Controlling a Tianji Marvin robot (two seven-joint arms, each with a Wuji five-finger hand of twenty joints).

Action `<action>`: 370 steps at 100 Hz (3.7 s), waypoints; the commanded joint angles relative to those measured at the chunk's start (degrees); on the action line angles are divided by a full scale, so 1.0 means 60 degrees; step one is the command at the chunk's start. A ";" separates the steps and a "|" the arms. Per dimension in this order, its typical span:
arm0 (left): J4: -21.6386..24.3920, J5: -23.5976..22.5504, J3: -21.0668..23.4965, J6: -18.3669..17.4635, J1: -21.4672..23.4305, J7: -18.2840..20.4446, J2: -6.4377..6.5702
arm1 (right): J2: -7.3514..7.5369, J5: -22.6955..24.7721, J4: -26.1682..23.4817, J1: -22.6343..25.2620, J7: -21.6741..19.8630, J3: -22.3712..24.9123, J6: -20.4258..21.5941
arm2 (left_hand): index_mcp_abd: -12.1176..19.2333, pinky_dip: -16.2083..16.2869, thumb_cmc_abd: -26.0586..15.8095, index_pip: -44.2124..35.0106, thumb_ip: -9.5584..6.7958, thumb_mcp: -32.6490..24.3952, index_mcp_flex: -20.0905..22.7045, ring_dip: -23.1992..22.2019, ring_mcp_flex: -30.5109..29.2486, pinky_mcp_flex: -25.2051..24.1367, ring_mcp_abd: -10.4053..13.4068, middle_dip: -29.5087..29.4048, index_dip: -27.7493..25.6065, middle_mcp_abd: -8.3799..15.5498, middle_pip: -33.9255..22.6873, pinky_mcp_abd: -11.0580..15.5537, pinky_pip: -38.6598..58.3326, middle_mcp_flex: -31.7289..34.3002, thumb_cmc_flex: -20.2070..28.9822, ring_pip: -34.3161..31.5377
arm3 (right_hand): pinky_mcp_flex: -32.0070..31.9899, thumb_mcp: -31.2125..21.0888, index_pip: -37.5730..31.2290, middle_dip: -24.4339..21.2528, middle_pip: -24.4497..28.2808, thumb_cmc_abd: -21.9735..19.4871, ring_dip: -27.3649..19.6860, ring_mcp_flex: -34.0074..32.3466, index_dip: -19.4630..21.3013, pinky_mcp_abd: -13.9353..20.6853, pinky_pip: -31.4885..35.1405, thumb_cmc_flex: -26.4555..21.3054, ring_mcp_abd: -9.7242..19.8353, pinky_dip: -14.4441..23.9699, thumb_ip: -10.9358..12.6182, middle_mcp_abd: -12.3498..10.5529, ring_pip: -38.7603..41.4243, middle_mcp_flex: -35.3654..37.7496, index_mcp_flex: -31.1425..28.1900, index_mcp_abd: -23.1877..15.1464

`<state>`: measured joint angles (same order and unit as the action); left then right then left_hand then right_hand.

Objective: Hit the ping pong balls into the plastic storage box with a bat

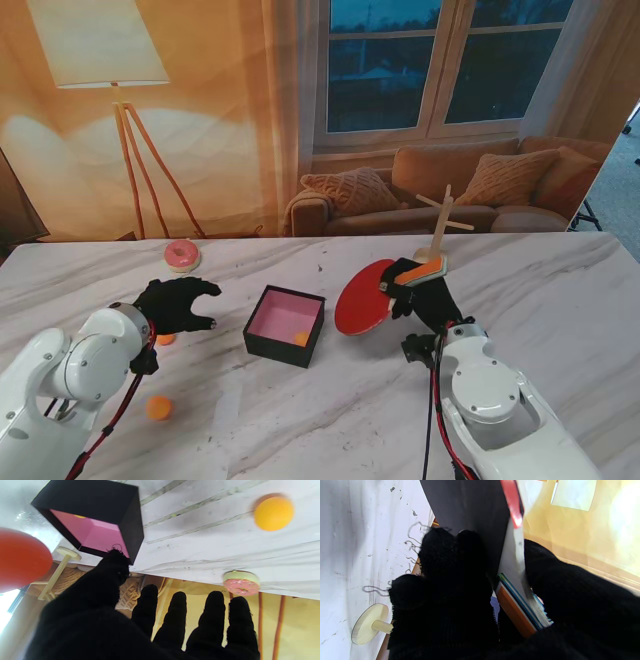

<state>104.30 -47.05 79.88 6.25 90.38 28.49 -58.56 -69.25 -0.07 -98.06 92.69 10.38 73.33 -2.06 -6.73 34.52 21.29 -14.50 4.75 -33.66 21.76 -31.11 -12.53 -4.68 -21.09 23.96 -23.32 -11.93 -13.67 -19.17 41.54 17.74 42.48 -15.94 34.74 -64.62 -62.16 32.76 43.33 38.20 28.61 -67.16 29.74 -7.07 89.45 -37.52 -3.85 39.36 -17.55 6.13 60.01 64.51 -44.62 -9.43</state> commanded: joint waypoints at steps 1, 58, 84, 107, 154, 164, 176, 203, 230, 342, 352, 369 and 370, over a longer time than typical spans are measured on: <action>0.0002 -0.0075 0.0117 0.0023 0.0257 0.0082 0.0072 | -0.0010 0.0031 -0.0023 0.0042 -0.0116 0.0006 0.0009 | 0.0187 0.0063 -0.0138 0.0179 -0.0253 0.0193 -0.0278 0.0127 0.0291 -0.0185 0.0148 -0.0194 0.0107 0.0144 0.0167 0.0023 -0.0399 -0.0323 -0.0207 0.0233 | -0.0034 -0.0311 -0.0215 0.0137 0.0173 -0.0396 0.0116 0.0246 0.0133 0.0409 -0.0097 -0.0534 0.0575 0.0032 0.0216 -0.0627 -0.0315 0.0259 -0.0472 -0.0089; -0.0861 -0.1652 0.0380 0.0719 0.0836 -0.0137 0.0053 | 0.0025 0.0109 0.0005 0.0041 -0.0231 -0.0021 0.0014 | 0.0263 0.0483 -0.0049 0.0155 -0.0271 0.0162 -0.0297 0.0039 0.0302 0.0174 0.0192 -0.0098 0.0024 0.0110 0.0087 -0.0555 -0.0519 -0.0444 -0.0231 0.0305 | -0.0042 -0.0313 -0.0213 0.0133 0.0175 -0.0396 0.0115 0.0245 0.0129 0.0408 -0.0104 -0.0530 0.0568 0.0042 0.0213 -0.0623 -0.0311 0.0253 -0.0474 -0.0071; -0.1692 -0.1552 0.0084 0.1032 0.0625 -0.0983 -0.0015 | 0.0028 0.0136 0.0001 0.0068 -0.0238 -0.0053 -0.0036 | 0.0385 0.0700 0.0163 -0.0033 -0.0251 -0.0389 -0.0565 -0.0278 0.0303 0.0551 0.0220 0.0107 -0.0029 0.0106 -0.0105 -0.0811 0.0713 -0.0981 -0.0306 -0.0207 | -0.0040 -0.0319 -0.0208 0.0132 0.0176 -0.0387 0.0114 0.0247 0.0126 0.0404 -0.0098 -0.0525 0.0565 0.0049 0.0211 -0.0629 -0.0312 0.0252 -0.0473 -0.0075; -0.2292 -0.1536 -0.0190 0.1142 0.0318 -0.1539 -0.0055 | 0.0024 0.0163 -0.0033 0.0101 -0.0215 -0.0063 -0.0096 | 0.0511 0.0959 0.0607 -0.0664 -0.0229 -0.1685 -0.0774 -0.1050 0.0286 0.1235 0.0187 0.0677 -0.0242 0.0047 -0.0580 -0.0737 0.2844 -0.1248 -0.0195 -0.1302 | -0.0040 -0.0323 -0.0212 0.0132 0.0178 -0.0388 0.0115 0.0245 0.0127 0.0402 -0.0099 -0.0525 0.0566 0.0051 0.0211 -0.0622 -0.0310 0.0252 -0.0478 -0.0079; -0.3207 -0.1713 -0.0584 0.0956 -0.0448 -0.1671 -0.0010 | 0.0027 0.0170 -0.0094 0.0110 -0.0225 -0.0071 -0.0164 | 0.0391 0.0969 0.1325 -0.2881 -0.0050 -0.3330 -0.0337 -0.2485 -0.0977 0.3379 -0.0339 0.2124 -0.1046 -0.0154 -0.2239 0.0107 0.5136 -0.0712 0.0502 -0.3793 | -0.0036 -0.0328 -0.0213 0.0128 0.0180 -0.0384 0.0116 0.0246 0.0126 0.0403 -0.0100 -0.0520 0.0562 0.0055 0.0210 -0.0631 -0.0305 0.0263 -0.0486 -0.0076; -0.3497 -0.1789 -0.0676 0.0708 -0.0654 -0.1779 0.0007 | 0.0034 0.0181 -0.0107 0.0101 -0.0251 -0.0074 -0.0197 | 0.0344 0.0809 0.1497 -0.3411 0.0045 -0.3511 -0.0235 -0.2551 -0.1379 0.3733 -0.0451 0.2313 -0.1271 -0.0169 -0.2515 0.0364 0.5289 -0.0582 0.0567 -0.4097 | -0.0042 -0.0330 -0.0209 0.0129 0.0180 -0.0383 0.0116 0.0247 0.0124 0.0401 -0.0101 -0.0523 0.0564 0.0055 0.0210 -0.0621 -0.0304 0.0263 -0.0484 -0.0080; -0.3810 -0.1821 -0.0763 0.0474 -0.0903 -0.1789 0.0036 | 0.0047 0.0222 -0.0129 0.0095 -0.0292 -0.0071 -0.0216 | 0.0257 0.0726 0.1622 -0.3940 0.0094 -0.3662 -0.0076 -0.2659 -0.1764 0.4200 -0.0477 0.2473 -0.1501 -0.0220 -0.2784 0.0678 0.5583 -0.0436 0.0688 -0.4459 | -0.0043 -0.0327 -0.0209 0.0129 0.0180 -0.0384 0.0115 0.0250 0.0124 0.0399 -0.0100 -0.0520 0.0564 0.0057 0.0209 -0.0628 -0.0306 0.0259 -0.0485 -0.0073; -0.4411 -0.1677 -0.1033 0.0231 -0.1357 -0.2040 0.0044 | 0.0049 0.0308 -0.0148 0.0067 -0.0263 -0.0081 -0.0207 | 0.0142 0.0609 0.1718 -0.4965 0.0149 -0.4024 0.0631 -0.3120 -0.2875 0.5278 -0.0434 0.3007 -0.1915 -0.0383 -0.3606 0.1158 0.6456 0.0228 0.0970 -0.5606 | -0.0030 -0.0324 -0.0207 0.0128 0.0183 -0.0386 0.0114 0.0241 0.0126 0.0402 -0.0097 -0.0515 0.0579 0.0058 0.0208 -0.0646 -0.0305 0.0267 -0.0482 -0.0095; -0.4745 -0.1579 -0.1267 0.0294 -0.1569 -0.2373 0.0014 | 0.0050 0.0274 -0.0157 0.0053 -0.0290 -0.0104 -0.0231 | 0.0132 0.0546 0.2028 -0.5825 0.0631 -0.4128 0.1195 -0.3193 -0.3379 0.5670 -0.0397 0.3221 -0.2098 -0.0458 -0.3933 0.1391 0.7069 0.0712 0.1426 -0.6088 | -0.0034 -0.0323 -0.0207 0.0127 0.0184 -0.0386 0.0114 0.0239 0.0128 0.0398 -0.0095 -0.0517 0.0572 0.0060 0.0208 -0.0627 -0.0306 0.0266 -0.0485 -0.0091; -0.3941 -0.1831 -0.0569 0.0097 -0.1236 -0.2079 0.0020 | 0.0009 0.0190 -0.0181 -0.0038 -0.0192 -0.0228 -0.0294 | -0.0031 -0.0173 0.2723 -0.8664 0.1019 -0.4542 0.2621 -0.3708 -0.5003 0.6778 -0.0383 0.5413 -0.1556 -0.0478 -0.4017 0.1753 0.7635 0.2978 0.2653 -0.6045 | -0.0035 -0.0322 -0.0205 0.0125 0.0191 -0.0390 0.0117 0.0245 0.0130 0.0400 -0.0092 -0.0515 0.0572 0.0062 0.0209 -0.0626 -0.0301 0.0259 -0.0482 -0.0089; -0.3639 -0.1921 -0.0399 0.0041 -0.1116 -0.1954 0.0021 | 0.0003 0.0165 -0.0184 -0.0036 -0.0169 -0.0229 -0.0262 | -0.0030 -0.0165 0.2718 -0.8674 0.1033 -0.4539 0.2612 -0.3713 -0.4984 0.6762 -0.0380 0.5449 -0.1552 -0.0487 -0.3985 0.1759 0.7653 0.2986 0.2644 -0.6062 | -0.0036 -0.0325 -0.0206 0.0124 0.0189 -0.0389 0.0116 0.0251 0.0131 0.0398 -0.0091 -0.0519 0.0580 0.0062 0.0211 -0.0629 -0.0303 0.0259 -0.0479 -0.0092; -0.3163 -0.1998 -0.0224 0.0019 -0.0949 -0.1867 0.0002 | -0.0003 0.0143 -0.0192 -0.0028 -0.0142 -0.0201 -0.0225 | -0.0041 -0.0150 0.2680 -0.8669 0.1030 -0.4542 0.2597 -0.3718 -0.4958 0.6712 -0.0410 0.5482 -0.1547 -0.0552 -0.3930 0.1744 0.7672 0.2997 0.2665 -0.6074 | -0.0036 -0.0328 -0.0206 0.0125 0.0190 -0.0384 0.0119 0.0239 0.0130 0.0397 -0.0091 -0.0516 0.0573 0.0063 0.0210 -0.0626 -0.0295 0.0266 -0.0484 -0.0080; -0.3134 -0.1998 -0.0217 0.0019 -0.0940 -0.1863 0.0001 | -0.0004 0.0142 -0.0193 -0.0027 -0.0140 -0.0199 -0.0223 | -0.0041 -0.0148 0.2680 -0.8669 0.1030 -0.4539 0.2597 -0.3719 -0.4960 0.6711 -0.0410 0.5482 -0.1547 -0.0558 -0.3921 0.1742 0.7676 0.2991 0.2664 -0.6078 | -0.0036 -0.0327 -0.0206 0.0125 0.0189 -0.0384 0.0119 0.0239 0.0130 0.0397 -0.0091 -0.0515 0.0573 0.0063 0.0210 -0.0626 -0.0295 0.0265 -0.0484 -0.0080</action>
<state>84.03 -58.93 78.34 6.55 84.39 16.52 -58.50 -69.01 0.96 -98.85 92.48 10.06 72.01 -3.41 -4.73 33.73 37.55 -62.21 10.11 -57.35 34.47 -52.53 -39.76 35.47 -20.10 54.44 -32.42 -15.02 -35.58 -15.38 84.87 31.06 54.14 -50.16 34.74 -64.62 -62.15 32.76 43.33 38.20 28.62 -67.16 29.74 -7.07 89.43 -37.52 -3.84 39.36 -17.54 6.13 60.01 64.51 -44.62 -9.43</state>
